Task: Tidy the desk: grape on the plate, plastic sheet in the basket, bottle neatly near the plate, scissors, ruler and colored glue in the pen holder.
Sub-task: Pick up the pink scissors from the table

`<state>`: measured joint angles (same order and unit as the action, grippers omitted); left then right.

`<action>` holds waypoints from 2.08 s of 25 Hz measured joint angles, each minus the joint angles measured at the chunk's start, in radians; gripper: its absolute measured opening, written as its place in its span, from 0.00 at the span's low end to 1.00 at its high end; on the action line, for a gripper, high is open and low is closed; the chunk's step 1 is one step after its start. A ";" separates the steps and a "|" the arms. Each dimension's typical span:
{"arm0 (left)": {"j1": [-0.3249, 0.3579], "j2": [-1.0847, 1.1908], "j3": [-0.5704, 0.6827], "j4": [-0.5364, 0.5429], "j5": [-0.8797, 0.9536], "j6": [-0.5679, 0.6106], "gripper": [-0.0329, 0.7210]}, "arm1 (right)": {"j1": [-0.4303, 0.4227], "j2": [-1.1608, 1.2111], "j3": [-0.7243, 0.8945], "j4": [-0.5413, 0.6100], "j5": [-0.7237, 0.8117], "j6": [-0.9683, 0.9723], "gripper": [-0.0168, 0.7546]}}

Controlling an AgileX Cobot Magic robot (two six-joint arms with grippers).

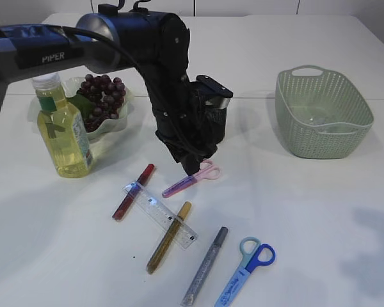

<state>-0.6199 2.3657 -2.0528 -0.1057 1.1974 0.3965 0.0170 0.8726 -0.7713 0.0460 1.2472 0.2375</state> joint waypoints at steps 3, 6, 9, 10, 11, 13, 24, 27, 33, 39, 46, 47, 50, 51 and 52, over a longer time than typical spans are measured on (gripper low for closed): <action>0.000 0.013 0.000 -0.006 -0.021 0.004 0.46 | 0.000 0.000 0.000 -0.002 0.000 0.000 0.73; 0.000 0.031 0.000 -0.009 -0.037 0.014 0.46 | 0.000 0.000 0.000 -0.002 0.000 0.000 0.73; 0.000 0.045 0.000 -0.015 -0.047 0.019 0.45 | 0.000 0.000 0.000 -0.003 0.000 0.000 0.73; 0.000 0.052 0.000 -0.020 -0.053 0.020 0.45 | 0.000 0.000 0.000 -0.003 0.000 0.000 0.73; 0.000 0.055 0.000 -0.028 -0.057 0.023 0.45 | 0.000 0.000 0.000 -0.003 0.000 0.000 0.73; 0.000 0.064 0.000 -0.035 -0.067 0.025 0.45 | 0.000 0.000 0.000 -0.004 0.000 0.000 0.73; 0.000 0.075 0.000 -0.057 -0.142 0.046 0.45 | 0.000 0.000 0.000 -0.020 0.000 0.000 0.73; 0.000 0.075 0.000 -0.057 -0.146 0.048 0.45 | 0.000 0.000 0.000 -0.024 0.000 0.000 0.73; 0.000 0.075 0.000 -0.057 -0.146 0.048 0.45 | 0.000 0.000 0.000 -0.027 0.000 0.000 0.73; 0.010 0.100 0.000 -0.057 -0.146 0.048 0.45 | 0.000 0.000 0.000 -0.027 0.000 0.000 0.73; 0.018 0.102 0.000 -0.047 -0.135 0.048 0.45 | 0.000 0.000 0.000 -0.029 0.000 0.000 0.73; 0.021 0.102 0.000 -0.045 -0.131 0.048 0.45 | 0.000 0.000 0.000 -0.029 0.000 0.000 0.73; 0.032 0.102 0.000 -0.043 -0.110 0.048 0.45 | 0.000 0.000 0.000 -0.029 0.000 0.000 0.73; 0.036 0.102 0.000 -0.041 -0.104 0.048 0.45 | 0.000 0.000 0.000 -0.029 0.000 0.000 0.73; 0.040 0.102 0.000 -0.038 -0.097 0.048 0.45 | 0.000 0.000 0.000 -0.029 0.000 0.000 0.73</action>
<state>-0.5794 2.4681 -2.0533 -0.1438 1.1002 0.4450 0.0170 0.8726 -0.7713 0.0174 1.2472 0.2375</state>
